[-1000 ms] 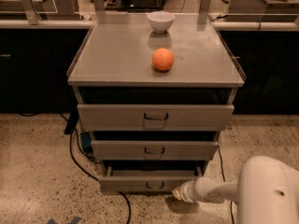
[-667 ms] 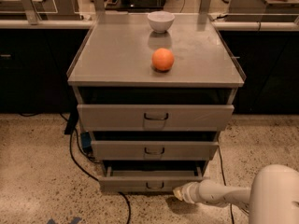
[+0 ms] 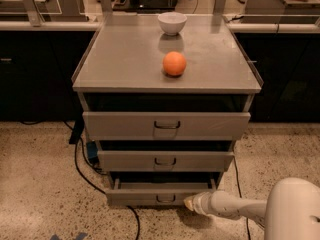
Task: Close bottom drawer
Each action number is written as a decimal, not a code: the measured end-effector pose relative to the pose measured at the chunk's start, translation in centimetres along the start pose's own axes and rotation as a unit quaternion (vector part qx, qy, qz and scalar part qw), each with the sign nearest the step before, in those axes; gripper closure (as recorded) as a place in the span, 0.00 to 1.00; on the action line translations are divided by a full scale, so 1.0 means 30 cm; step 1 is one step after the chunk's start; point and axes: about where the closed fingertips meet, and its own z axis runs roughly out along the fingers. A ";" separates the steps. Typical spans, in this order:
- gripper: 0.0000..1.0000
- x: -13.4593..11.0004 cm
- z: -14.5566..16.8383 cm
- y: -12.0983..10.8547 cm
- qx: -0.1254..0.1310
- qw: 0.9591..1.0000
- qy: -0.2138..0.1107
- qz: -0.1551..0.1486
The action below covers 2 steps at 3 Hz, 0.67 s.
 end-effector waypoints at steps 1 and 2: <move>1.00 -0.087 0.033 -0.068 0.022 0.999 -0.037 0.011; 1.00 -0.019 0.131 0.018 0.000 0.999 -0.034 0.021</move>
Offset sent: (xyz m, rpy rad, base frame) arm 0.0265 -0.0025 0.0025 0.0140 -0.0515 -0.0453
